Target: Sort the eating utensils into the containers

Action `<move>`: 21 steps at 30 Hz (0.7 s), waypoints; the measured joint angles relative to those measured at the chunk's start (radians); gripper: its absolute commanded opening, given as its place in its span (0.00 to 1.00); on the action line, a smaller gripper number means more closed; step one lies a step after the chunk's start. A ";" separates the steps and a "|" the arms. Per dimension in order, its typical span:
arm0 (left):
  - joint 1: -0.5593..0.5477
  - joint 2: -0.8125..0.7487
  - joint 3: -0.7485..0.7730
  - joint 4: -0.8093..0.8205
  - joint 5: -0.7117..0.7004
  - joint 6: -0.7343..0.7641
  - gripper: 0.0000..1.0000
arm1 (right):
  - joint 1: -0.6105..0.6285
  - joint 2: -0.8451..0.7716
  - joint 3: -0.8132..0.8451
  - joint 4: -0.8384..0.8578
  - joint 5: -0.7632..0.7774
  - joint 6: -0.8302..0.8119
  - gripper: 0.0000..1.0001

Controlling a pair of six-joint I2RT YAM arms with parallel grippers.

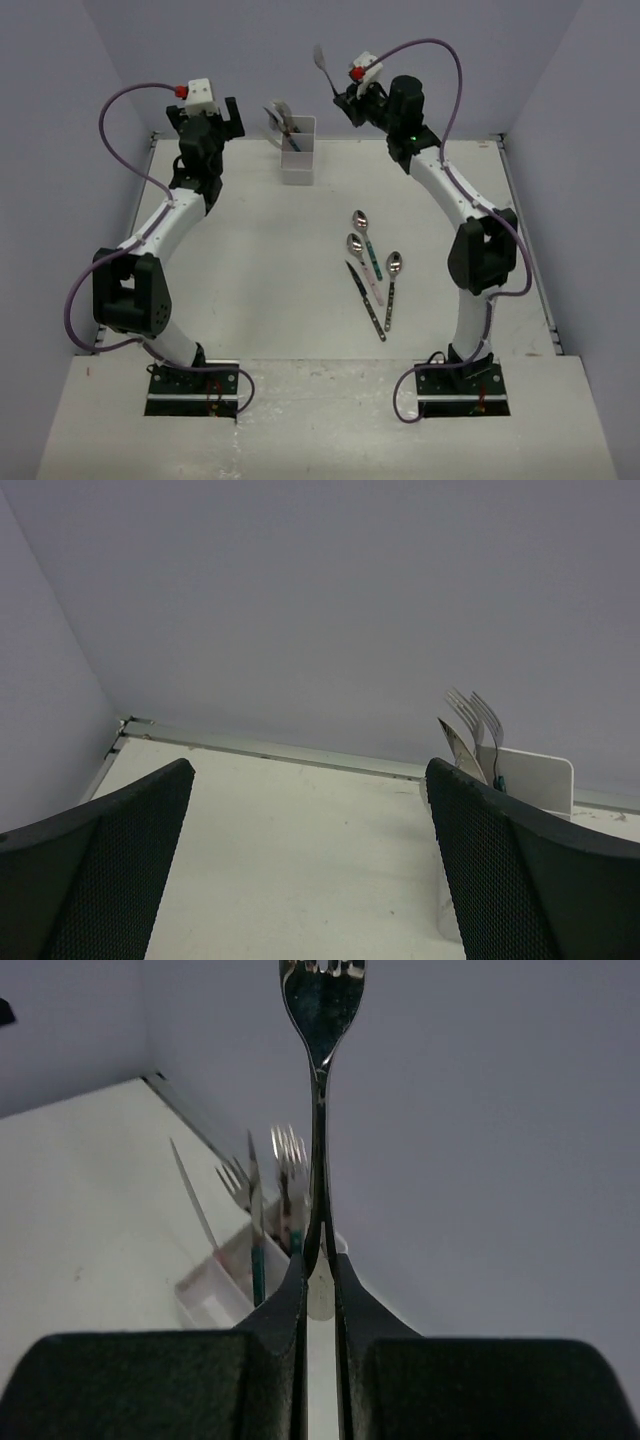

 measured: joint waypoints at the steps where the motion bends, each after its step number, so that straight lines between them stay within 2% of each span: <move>1: 0.001 -0.009 -0.008 0.003 -0.008 0.000 1.00 | -0.001 0.067 0.085 -0.001 -0.100 -0.043 0.00; 5: 0.006 -0.021 -0.016 0.014 -0.034 0.000 1.00 | -0.005 0.339 0.414 0.026 -0.366 -0.136 0.00; 8: 0.010 -0.022 -0.019 0.014 -0.047 0.001 1.00 | -0.006 0.487 0.535 0.099 -0.435 -0.121 0.00; 11: 0.011 -0.022 -0.023 0.012 -0.060 0.002 1.00 | -0.006 0.609 0.574 0.239 -0.443 -0.043 0.00; 14: 0.012 -0.022 -0.023 0.011 -0.063 0.005 1.00 | -0.002 0.758 0.697 0.315 -0.428 0.016 0.00; 21: 0.013 -0.021 -0.023 -0.009 -0.062 0.009 1.00 | 0.025 0.858 0.719 0.397 -0.320 0.069 0.00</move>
